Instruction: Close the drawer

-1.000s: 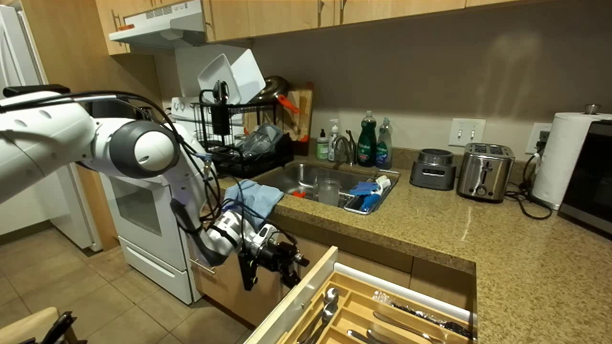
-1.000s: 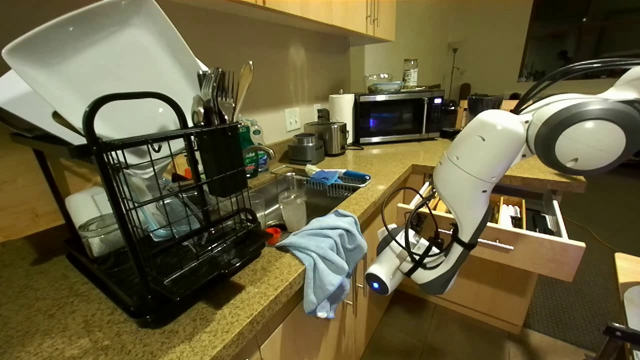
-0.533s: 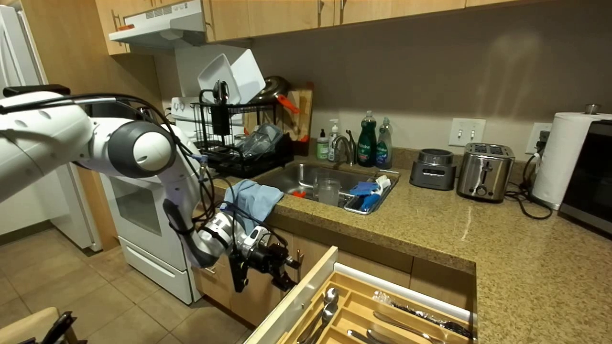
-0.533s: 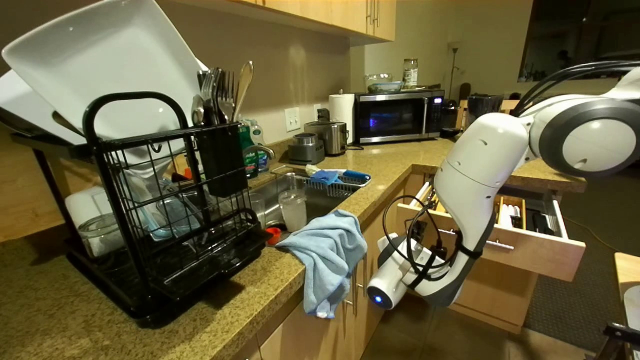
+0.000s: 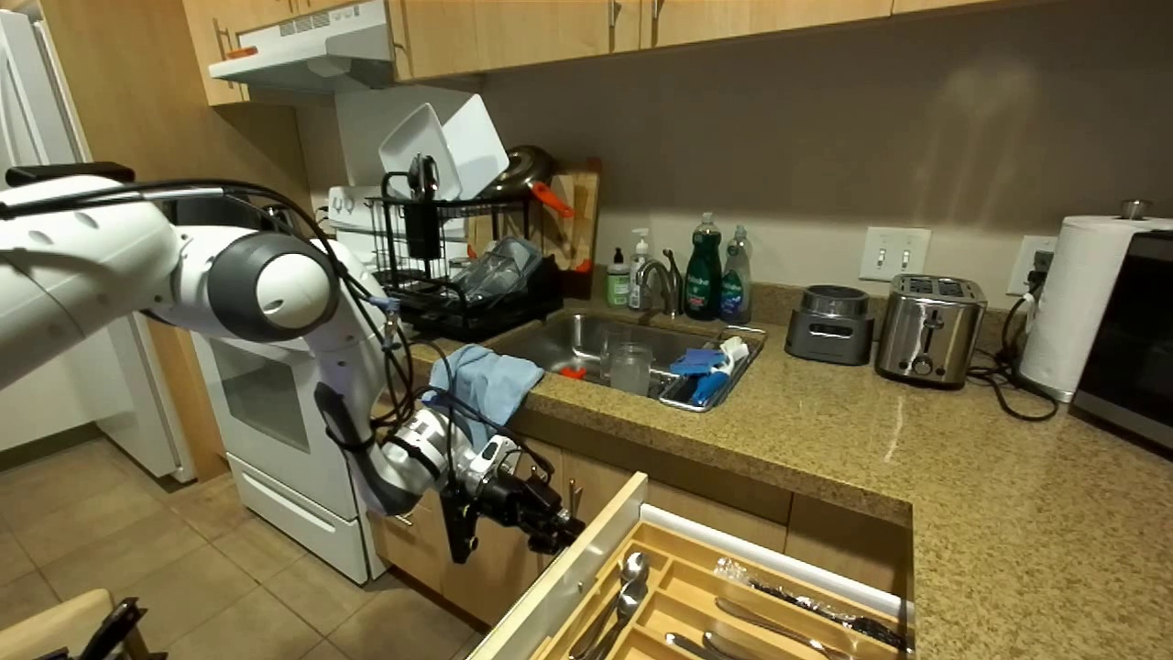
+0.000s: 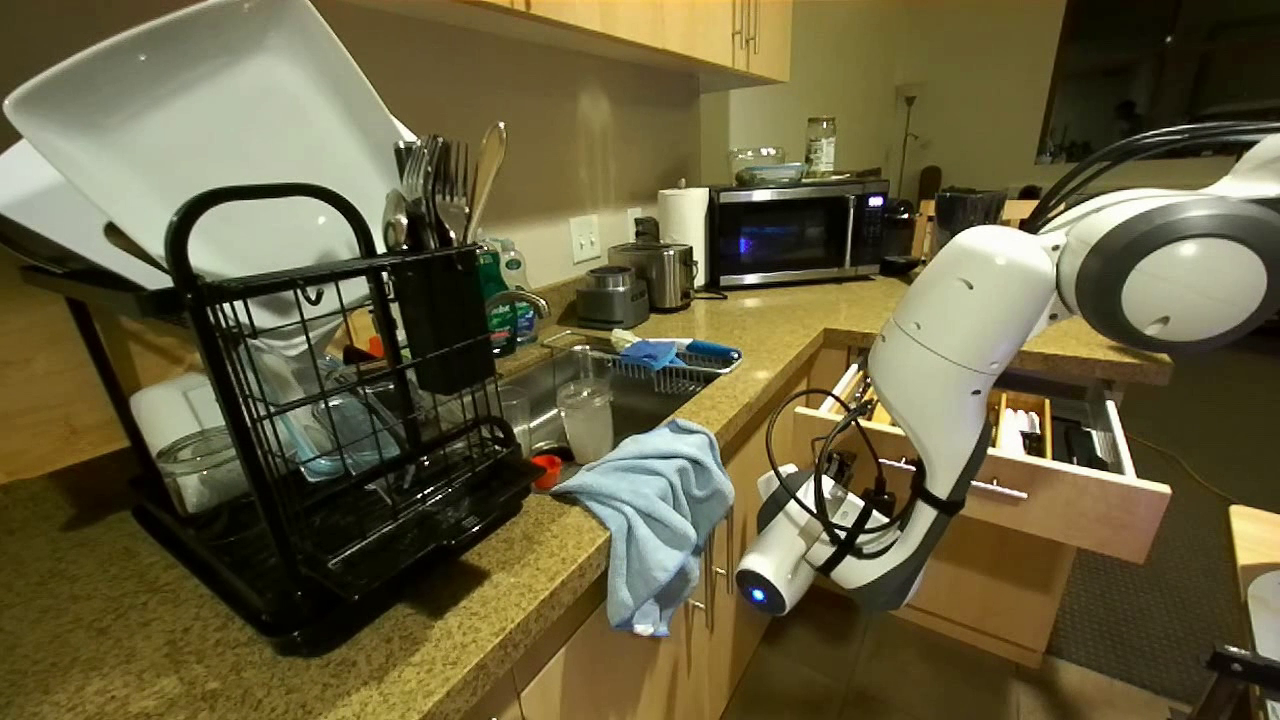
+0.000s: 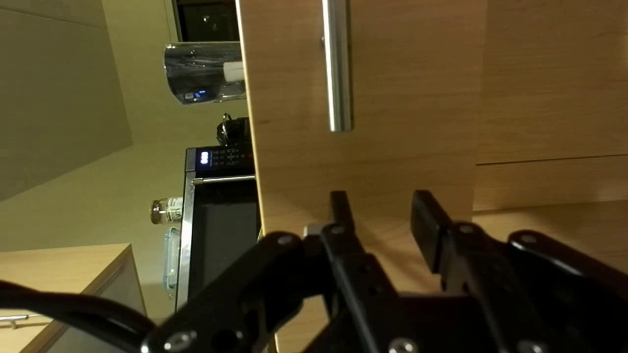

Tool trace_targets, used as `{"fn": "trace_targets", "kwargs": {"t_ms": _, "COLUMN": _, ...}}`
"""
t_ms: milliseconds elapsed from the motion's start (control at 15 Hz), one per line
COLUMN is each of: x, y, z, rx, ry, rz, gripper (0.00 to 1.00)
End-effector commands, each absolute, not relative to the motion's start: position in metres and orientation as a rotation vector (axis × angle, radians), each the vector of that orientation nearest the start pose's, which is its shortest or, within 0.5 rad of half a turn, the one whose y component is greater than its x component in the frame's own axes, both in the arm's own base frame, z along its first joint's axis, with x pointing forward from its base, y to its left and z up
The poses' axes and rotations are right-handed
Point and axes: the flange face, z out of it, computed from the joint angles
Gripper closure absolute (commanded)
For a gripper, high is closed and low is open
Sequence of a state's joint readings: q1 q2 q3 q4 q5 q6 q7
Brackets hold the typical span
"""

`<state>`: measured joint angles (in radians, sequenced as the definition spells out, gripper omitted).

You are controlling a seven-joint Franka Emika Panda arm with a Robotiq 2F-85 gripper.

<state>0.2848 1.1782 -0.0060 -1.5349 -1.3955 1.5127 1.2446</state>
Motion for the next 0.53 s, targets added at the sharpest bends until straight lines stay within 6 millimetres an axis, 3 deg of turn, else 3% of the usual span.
{"fn": "trace_targets", "kwargs": {"t_ms": 0, "x": 0.579, "y": 0.048, "z": -0.013, "rx": 1.567, "ry": -0.008, "rz": 0.169, "gripper": 0.92}}
{"fn": "trace_targets", "kwargs": {"t_ms": 133, "x": 0.58, "y": 0.046, "z": -0.012, "rx": 1.565, "ry": -0.015, "rz": 0.167, "gripper": 0.99}}
{"fn": "trace_targets", "kwargs": {"t_ms": 467, "x": 0.589, "y": 0.025, "z": -0.006, "rx": 1.55, "ry": -0.054, "rz": 0.149, "gripper": 1.0}}
